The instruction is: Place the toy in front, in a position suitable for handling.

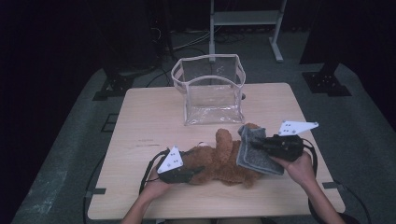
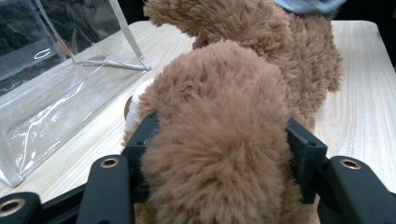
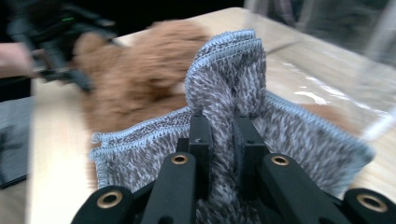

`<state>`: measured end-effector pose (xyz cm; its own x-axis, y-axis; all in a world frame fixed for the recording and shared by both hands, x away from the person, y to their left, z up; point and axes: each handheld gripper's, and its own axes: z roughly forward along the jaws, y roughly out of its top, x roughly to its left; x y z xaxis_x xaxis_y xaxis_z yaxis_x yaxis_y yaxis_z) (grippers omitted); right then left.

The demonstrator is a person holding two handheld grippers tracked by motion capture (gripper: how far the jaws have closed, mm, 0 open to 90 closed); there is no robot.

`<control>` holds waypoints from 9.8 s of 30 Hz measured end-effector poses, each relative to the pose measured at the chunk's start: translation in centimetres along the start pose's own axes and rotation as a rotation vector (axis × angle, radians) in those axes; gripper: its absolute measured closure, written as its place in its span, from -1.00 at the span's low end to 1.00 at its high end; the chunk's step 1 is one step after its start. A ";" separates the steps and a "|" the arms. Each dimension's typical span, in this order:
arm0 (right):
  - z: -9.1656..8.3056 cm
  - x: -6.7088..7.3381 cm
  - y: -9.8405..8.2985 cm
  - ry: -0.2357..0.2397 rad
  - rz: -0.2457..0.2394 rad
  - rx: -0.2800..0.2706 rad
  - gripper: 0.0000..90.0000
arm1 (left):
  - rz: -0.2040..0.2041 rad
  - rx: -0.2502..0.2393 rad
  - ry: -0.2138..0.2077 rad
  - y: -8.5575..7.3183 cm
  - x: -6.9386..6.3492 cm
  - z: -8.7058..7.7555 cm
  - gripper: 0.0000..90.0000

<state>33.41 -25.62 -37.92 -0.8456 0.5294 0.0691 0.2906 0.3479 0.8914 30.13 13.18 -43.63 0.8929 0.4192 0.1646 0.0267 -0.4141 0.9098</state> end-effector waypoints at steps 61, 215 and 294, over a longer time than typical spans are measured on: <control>6.3 5.2 5.2 0.187 -0.060 0.136 0.77 | 0.028 -0.001 -0.056 1.5 -1.1 2.1 -0.09; 0.5 1.7 -2.5 0.084 0.048 0.057 0.78 | -0.043 -0.047 -0.088 1.1 -0.3 2.9 -0.48; 3.5 1.1 -5.8 0.073 0.192 0.036 0.81 | -0.348 -0.260 -0.162 -1.9 4.3 -0.5 -0.84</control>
<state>32.39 -24.34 -44.57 -0.8028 0.5316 0.2700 0.4648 0.2742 0.8419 33.75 16.16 -44.49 0.9102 0.3570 -0.2101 0.2417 -0.0458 0.9693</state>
